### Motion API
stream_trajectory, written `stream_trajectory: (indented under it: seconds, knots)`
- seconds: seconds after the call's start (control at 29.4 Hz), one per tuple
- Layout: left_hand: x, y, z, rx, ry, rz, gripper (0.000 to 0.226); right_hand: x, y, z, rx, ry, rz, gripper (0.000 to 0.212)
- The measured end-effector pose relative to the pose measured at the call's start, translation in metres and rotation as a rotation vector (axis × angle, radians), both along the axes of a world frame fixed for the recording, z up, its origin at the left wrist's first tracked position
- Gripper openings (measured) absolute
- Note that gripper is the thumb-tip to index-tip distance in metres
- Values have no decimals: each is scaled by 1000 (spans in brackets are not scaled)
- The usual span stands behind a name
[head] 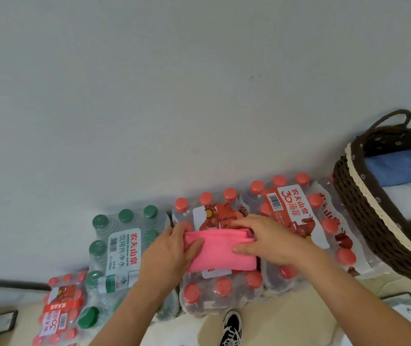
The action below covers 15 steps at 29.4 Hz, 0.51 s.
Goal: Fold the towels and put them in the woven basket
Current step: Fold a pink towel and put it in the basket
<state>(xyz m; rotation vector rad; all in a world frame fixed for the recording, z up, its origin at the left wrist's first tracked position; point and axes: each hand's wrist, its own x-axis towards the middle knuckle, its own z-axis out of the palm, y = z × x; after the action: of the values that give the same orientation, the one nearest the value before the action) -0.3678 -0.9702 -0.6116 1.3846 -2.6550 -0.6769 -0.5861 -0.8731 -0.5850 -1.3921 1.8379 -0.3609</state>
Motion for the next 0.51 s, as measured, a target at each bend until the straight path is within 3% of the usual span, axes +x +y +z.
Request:
stream_trajectory:
  seconds: [0.1, 0.2, 0.31, 0.37, 0.51]
  knots:
    - [-5, -3, 12, 91, 44, -13, 23, -5, -8, 10, 54, -1, 124, 25]
    - [-7, -8, 29, 153, 204, 65, 31, -6, -14, 18, -106, 151, 148, 18]
    - [0, -11, 29, -229, 307, -95, 56, 1, -12, 14, -498, 326, 20, 36]
    - [4, -6, 18, -443, 265, -212, 62, 12, -4, 1, -600, 443, -10, 44]
    - [16, 6, -9, -448, 199, -319, 46, 32, 23, -30, -572, 539, 44, 36]
